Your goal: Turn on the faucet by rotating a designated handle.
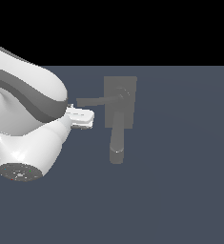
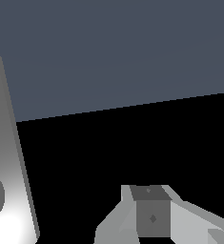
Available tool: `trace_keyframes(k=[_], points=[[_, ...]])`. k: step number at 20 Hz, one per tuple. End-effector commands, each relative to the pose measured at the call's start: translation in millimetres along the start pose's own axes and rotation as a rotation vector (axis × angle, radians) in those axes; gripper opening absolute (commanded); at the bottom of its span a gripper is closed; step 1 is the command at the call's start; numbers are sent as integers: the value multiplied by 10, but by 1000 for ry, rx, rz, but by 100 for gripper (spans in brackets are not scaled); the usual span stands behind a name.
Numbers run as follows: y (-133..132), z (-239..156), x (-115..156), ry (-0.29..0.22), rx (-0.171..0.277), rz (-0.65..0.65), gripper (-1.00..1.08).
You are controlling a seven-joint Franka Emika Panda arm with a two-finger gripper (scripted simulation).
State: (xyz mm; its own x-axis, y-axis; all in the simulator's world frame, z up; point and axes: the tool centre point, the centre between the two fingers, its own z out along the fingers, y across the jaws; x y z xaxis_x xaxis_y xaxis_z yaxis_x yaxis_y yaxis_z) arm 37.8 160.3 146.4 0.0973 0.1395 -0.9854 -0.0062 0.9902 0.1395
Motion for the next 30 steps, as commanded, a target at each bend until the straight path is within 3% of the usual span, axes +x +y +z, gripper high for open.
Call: trace_keyframes(k=[1,11,19,30], points=[[-56,11,23,4,13,-9,-100],[-217,62,47,39,44,-41,-100],[-432,-10,264,96,66,-80,-100],[-634,22,184,91,81,-127,-100]])
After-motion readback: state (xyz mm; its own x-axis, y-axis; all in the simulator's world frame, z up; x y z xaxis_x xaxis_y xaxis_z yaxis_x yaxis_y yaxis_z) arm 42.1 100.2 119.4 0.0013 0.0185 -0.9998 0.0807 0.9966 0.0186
